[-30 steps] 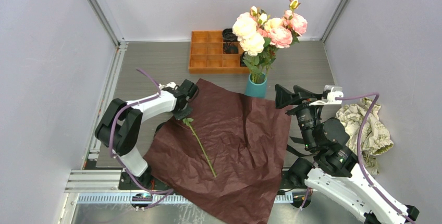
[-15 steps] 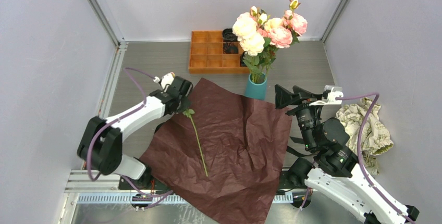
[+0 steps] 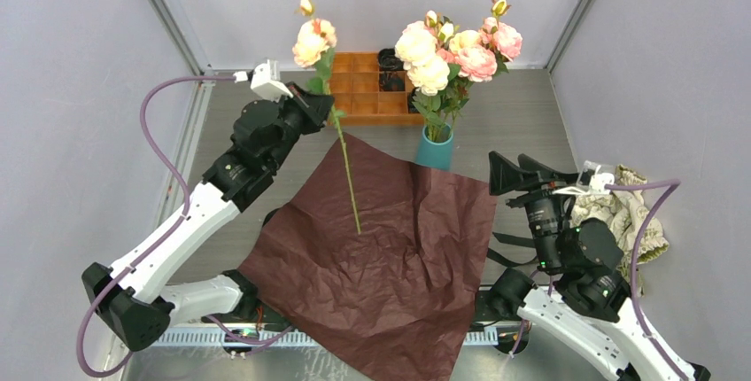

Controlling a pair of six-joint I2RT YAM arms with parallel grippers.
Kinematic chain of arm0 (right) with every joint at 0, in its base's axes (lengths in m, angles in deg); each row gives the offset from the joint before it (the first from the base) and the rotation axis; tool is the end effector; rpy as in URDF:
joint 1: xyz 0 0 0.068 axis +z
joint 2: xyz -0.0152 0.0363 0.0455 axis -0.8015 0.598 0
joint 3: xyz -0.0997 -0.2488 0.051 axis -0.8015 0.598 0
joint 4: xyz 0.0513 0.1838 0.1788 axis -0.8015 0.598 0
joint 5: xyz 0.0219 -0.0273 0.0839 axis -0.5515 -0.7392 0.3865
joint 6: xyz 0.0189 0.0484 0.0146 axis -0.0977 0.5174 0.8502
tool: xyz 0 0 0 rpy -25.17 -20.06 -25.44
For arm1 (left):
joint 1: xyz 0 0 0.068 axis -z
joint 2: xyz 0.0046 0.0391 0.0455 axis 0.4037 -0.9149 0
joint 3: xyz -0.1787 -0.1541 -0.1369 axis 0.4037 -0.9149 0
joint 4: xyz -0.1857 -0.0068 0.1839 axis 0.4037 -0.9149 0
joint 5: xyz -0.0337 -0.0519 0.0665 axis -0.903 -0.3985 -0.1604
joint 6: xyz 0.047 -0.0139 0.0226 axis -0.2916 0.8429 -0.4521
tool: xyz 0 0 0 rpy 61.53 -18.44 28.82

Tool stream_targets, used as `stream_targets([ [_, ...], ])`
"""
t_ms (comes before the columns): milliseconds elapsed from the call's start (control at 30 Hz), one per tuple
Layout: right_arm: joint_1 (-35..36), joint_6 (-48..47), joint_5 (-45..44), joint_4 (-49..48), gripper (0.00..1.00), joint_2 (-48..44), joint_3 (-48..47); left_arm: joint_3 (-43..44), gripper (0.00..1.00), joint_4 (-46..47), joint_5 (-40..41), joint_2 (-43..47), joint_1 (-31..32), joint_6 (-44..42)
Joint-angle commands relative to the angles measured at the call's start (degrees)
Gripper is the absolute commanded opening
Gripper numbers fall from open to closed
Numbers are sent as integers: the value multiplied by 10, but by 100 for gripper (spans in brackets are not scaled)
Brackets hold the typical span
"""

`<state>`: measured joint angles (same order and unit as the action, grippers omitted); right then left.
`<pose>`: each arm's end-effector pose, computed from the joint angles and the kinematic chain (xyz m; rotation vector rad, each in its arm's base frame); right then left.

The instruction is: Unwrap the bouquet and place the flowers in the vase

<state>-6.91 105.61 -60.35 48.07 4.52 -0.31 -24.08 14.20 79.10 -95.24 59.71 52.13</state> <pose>0.0538 0.0249 0.3764 0.2297 1.3635 0.5099 0.2138 -0.1425 0.4001 -0.3093 1.7024 -0.7779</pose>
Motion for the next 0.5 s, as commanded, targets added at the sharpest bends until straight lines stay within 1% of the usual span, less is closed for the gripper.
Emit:
stream_targets([
  [0, -1, 2, -19, 18, 78, -35, -28, 79, 0, 169, -32, -21, 50, -109],
  [100, -1, 7, -29, 35, 78, -68, -27, 154, 0, 202, -40, -69, 93, -173],
  [267, -1, 9, -43, 68, 79, -108, -33, 304, 0, 227, -62, -162, 133, -245],
  [400, -1, 6, -45, 80, 79, -126, -36, 380, 0, 249, -74, -217, 157, -274],
  [467, -1, 7, -45, 82, 79, -132, -32, 403, 0, 262, -81, -237, 171, -287],
])
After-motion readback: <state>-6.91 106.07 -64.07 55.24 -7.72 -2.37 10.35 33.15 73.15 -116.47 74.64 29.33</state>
